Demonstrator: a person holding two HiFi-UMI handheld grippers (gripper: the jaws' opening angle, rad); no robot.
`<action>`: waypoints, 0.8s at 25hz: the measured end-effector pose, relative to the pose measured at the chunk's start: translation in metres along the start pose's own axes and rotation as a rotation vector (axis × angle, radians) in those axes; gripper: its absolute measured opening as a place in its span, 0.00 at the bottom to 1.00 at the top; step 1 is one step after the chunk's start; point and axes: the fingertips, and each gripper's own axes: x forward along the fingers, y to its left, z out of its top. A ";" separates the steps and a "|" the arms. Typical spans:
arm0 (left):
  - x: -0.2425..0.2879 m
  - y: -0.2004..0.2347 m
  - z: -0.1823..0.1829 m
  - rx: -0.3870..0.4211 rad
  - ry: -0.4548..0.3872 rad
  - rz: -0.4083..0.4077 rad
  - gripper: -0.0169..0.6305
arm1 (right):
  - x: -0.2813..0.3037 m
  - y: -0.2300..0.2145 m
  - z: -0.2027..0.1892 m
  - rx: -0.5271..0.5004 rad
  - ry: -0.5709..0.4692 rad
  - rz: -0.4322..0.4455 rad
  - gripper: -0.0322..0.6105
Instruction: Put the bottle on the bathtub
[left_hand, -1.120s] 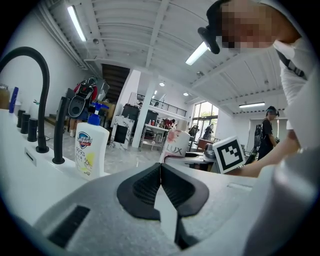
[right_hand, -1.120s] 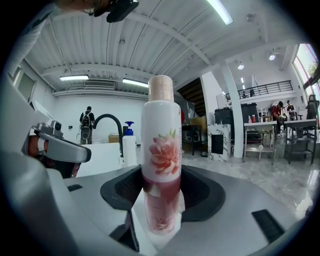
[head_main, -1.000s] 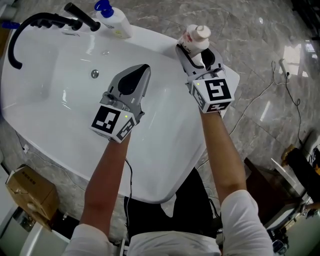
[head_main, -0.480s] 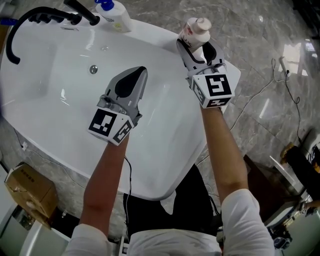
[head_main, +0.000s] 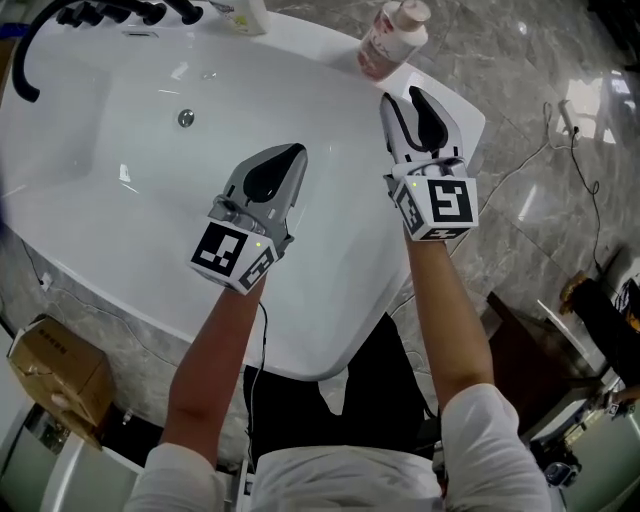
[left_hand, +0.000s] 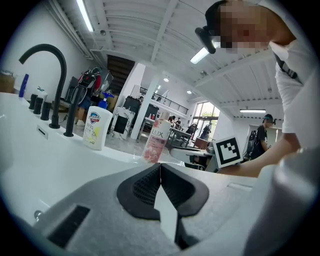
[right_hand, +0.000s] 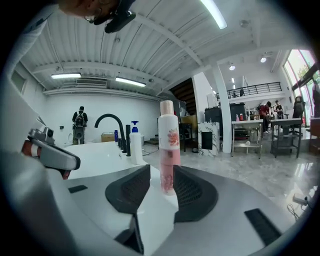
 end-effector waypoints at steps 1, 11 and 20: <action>-0.007 -0.003 -0.003 -0.009 0.000 0.000 0.05 | -0.011 0.007 -0.001 0.002 -0.002 0.002 0.25; -0.106 -0.034 -0.008 -0.013 -0.021 -0.048 0.05 | -0.111 0.122 0.016 0.016 -0.019 0.037 0.09; -0.222 -0.050 0.034 0.024 -0.010 -0.169 0.05 | -0.191 0.258 0.072 0.056 -0.032 0.013 0.07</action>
